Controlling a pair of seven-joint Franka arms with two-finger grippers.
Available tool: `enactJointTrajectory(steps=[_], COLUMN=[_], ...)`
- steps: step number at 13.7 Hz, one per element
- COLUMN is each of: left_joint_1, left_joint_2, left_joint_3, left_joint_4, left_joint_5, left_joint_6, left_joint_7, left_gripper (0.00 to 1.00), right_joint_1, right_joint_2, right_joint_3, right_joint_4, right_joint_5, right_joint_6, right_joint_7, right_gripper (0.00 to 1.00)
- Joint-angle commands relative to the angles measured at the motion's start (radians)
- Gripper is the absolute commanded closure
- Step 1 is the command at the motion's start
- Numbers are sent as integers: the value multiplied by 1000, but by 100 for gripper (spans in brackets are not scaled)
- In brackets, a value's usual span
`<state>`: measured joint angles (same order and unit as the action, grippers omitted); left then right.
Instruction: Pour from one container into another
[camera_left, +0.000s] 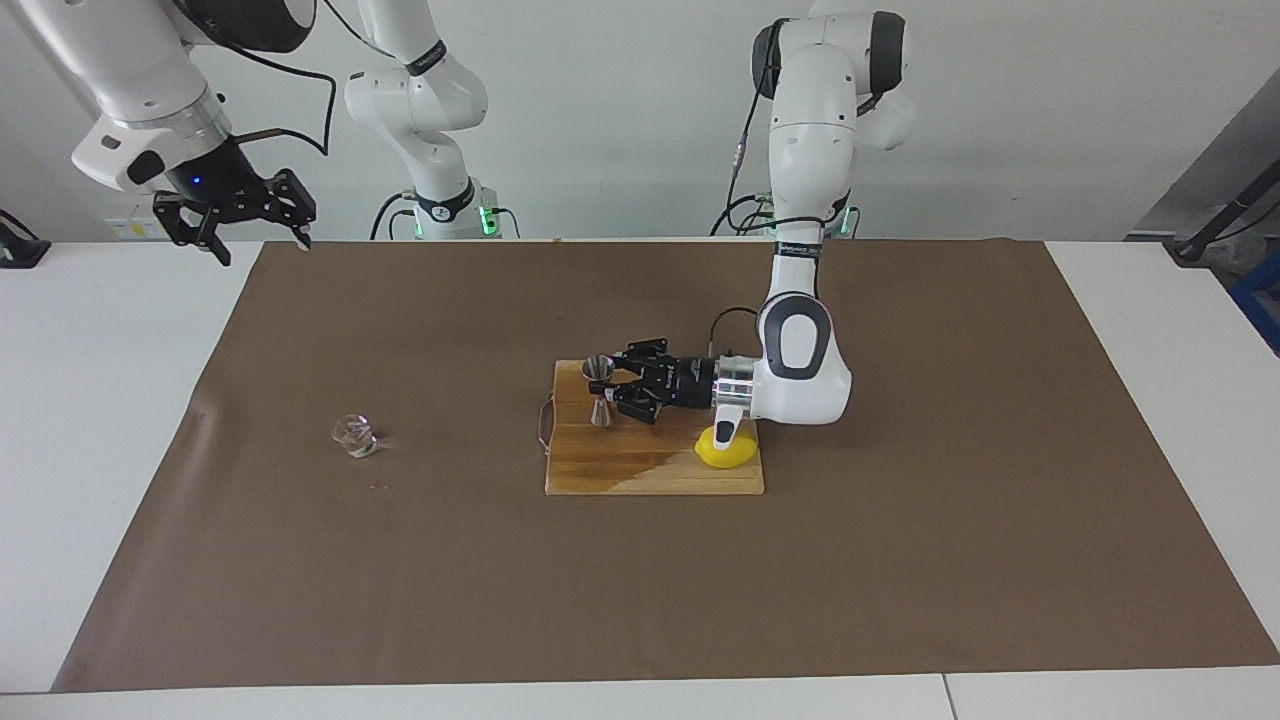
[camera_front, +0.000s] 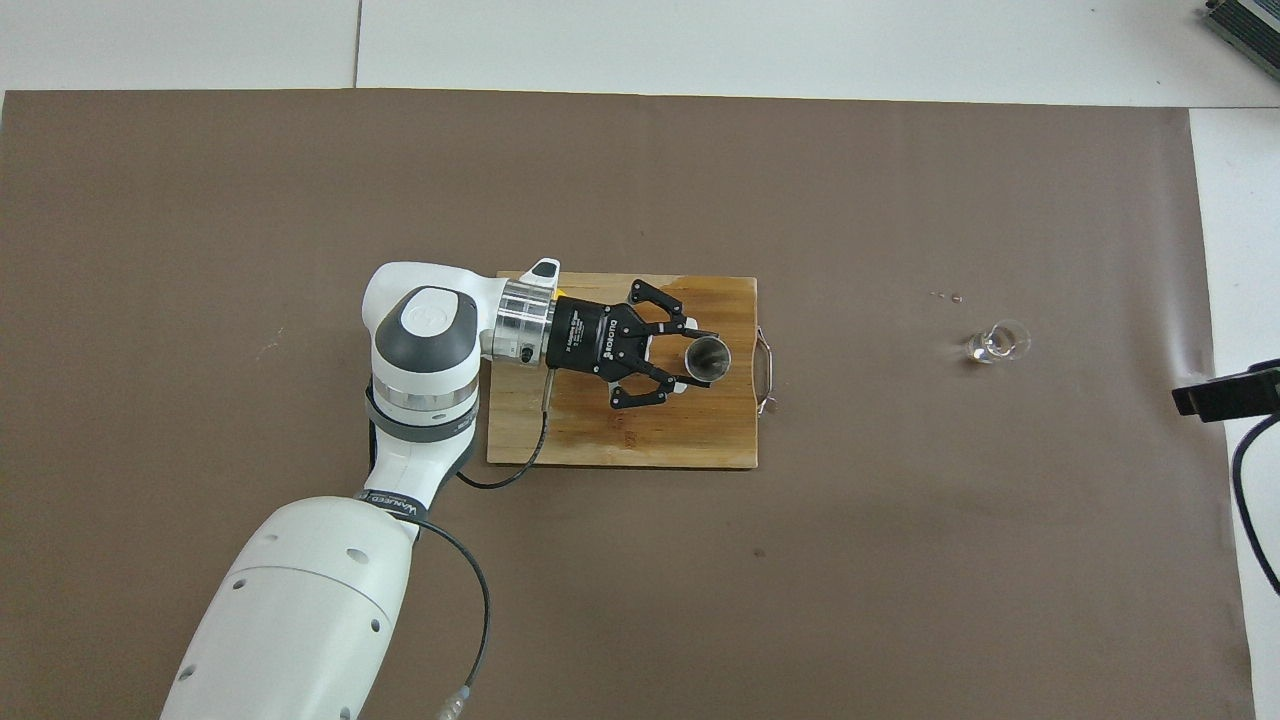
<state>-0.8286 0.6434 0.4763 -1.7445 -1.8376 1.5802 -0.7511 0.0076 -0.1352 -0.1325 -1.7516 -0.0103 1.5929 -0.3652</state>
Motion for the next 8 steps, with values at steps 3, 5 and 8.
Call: enactJointTrajectory(steps=[3,5,8], left_joint_1=[-56,-61,-69], left_joint_2=[-21,-21,-19], left_joint_3=[21,22,24], left_joint_4=[-36,-36,-35], left_joint_5=[-29,-29,-31], left_joint_6=[59,84,99], left_joint_7=[-16,-14,-10], left_gripper=[61,61,61], right_joint_1=[-6,-6,-6], right_joint_2=[-30,-32,-30], right_joint_3=[1,1,-1], right_joint_4=[-31,-31,-31], right_joint_5=[7,7,7], right_joint_6=[-1,-14,-11], right_joint_7=[-83,-101,-106], right_gripper=[0,0,0])
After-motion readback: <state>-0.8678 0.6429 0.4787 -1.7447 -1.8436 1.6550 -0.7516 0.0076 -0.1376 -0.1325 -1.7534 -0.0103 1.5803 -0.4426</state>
